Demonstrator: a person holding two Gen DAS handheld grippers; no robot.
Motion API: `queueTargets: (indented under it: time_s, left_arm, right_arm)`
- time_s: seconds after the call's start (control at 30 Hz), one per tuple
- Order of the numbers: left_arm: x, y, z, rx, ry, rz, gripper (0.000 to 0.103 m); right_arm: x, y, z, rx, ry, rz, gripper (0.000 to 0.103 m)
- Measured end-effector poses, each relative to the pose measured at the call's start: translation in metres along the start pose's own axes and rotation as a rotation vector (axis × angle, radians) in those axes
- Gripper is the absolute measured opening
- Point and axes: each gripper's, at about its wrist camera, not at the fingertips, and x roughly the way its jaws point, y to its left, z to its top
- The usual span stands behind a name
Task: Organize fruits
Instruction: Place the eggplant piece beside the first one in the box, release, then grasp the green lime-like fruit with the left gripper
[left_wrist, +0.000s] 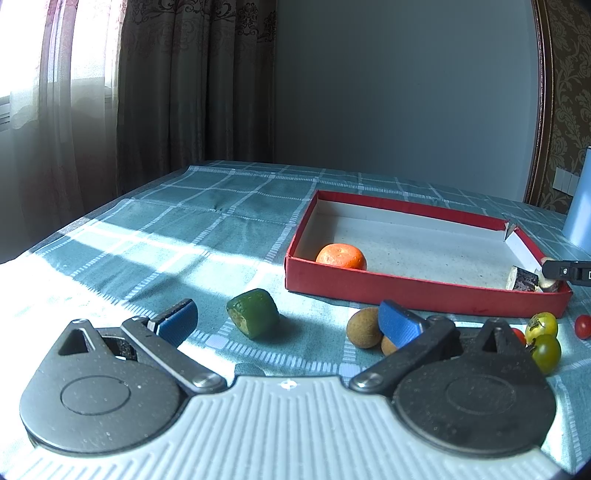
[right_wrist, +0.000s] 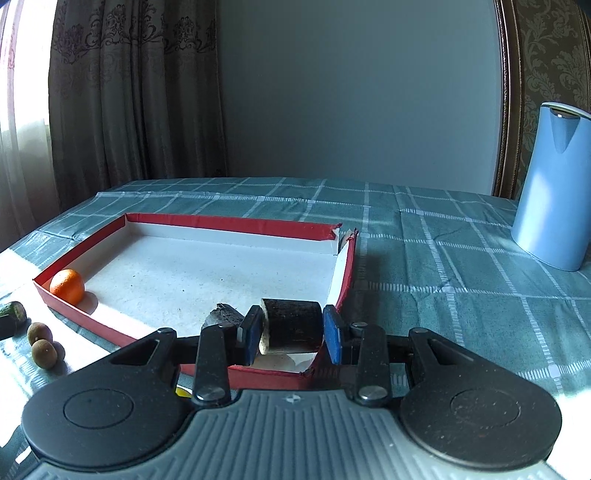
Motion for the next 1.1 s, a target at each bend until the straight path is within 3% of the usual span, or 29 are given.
queueTargets:
  time_s: [0.1, 0.3, 0.37, 0.43, 0.53, 0.67, 0.8, 0.93, 1.1]
  left_arm:
    - [0.000, 0.000, 0.000, 0.001, 0.001, 0.001, 0.103]
    - [0.001, -0.001, 0.000, -0.003, 0.007, 0.002, 0.103]
    - [0.001, -0.001, 0.000, 0.001, 0.010, -0.004, 0.103]
    - [0.001, -0.002, -0.001, 0.007, 0.011, 0.001, 0.103]
    - [0.002, -0.003, -0.001, 0.015, 0.016, 0.006, 0.103]
    - [0.001, 0.001, -0.001, -0.005, 0.016, -0.007, 0.103]
    - [-0.002, 0.012, 0.000, -0.036, 0.019, -0.006, 0.103]
    - [-0.016, 0.015, -0.007, 0.046, -0.019, -0.043, 0.103]
    - [-0.031, 0.017, -0.017, 0.146, -0.086, -0.021, 0.103]
  right_arm:
    - [-0.002, -0.003, 0.000, 0.020, -0.007, -0.001, 0.040]
    - [-0.036, -0.004, -0.004, 0.064, -0.087, 0.013, 0.041]
    - [-0.051, -0.001, -0.012, 0.066, -0.102, 0.036, 0.047]
    - [-0.064, 0.002, -0.024, 0.073, -0.102, 0.061, 0.060]
    - [-0.074, 0.005, -0.037, 0.084, -0.062, 0.045, 0.070]
    - [-0.078, 0.008, -0.052, 0.082, 0.001, 0.068, 0.072]
    - [-0.077, 0.008, -0.056, 0.078, 0.004, 0.069, 0.074]
    - [-0.073, 0.006, -0.058, 0.094, 0.024, 0.082, 0.077]
    - [-0.071, -0.003, -0.059, 0.151, 0.038, 0.112, 0.077]
